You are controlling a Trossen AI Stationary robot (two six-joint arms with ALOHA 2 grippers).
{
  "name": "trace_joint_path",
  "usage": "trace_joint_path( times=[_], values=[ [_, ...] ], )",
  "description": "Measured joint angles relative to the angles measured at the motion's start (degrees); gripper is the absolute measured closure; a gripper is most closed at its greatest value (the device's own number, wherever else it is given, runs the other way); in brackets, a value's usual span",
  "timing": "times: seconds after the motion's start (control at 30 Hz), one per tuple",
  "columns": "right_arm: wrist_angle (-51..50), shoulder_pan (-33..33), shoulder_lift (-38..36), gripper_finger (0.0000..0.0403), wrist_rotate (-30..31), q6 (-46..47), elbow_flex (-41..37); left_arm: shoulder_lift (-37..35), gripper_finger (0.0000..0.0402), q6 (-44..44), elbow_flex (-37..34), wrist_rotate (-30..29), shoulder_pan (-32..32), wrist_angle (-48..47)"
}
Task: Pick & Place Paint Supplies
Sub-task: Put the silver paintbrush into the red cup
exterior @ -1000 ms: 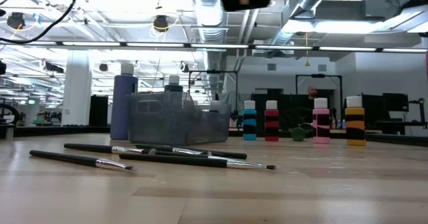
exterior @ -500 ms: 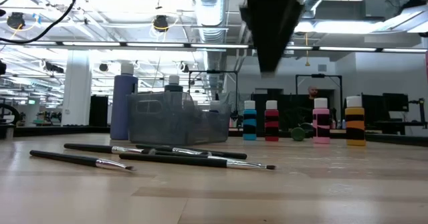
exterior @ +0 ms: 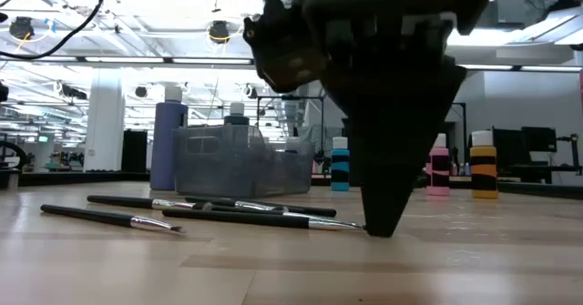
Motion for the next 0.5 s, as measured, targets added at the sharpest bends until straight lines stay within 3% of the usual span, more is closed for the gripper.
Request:
trace_joint_path(
  times=[0.23,0.5],
  values=[
    [2.96,0.0,-0.51,0.0197,1.19,3.74,-2.29,0.0,0.0399,0.0,0.0,-0.01,0.0,0.0],
    [2.89,0.53,-0.44,0.0336,2.37,5.48,-3.81,0.0,0.0399,0.0,0.02,-0.02,0.0,0.0]
  ],
)
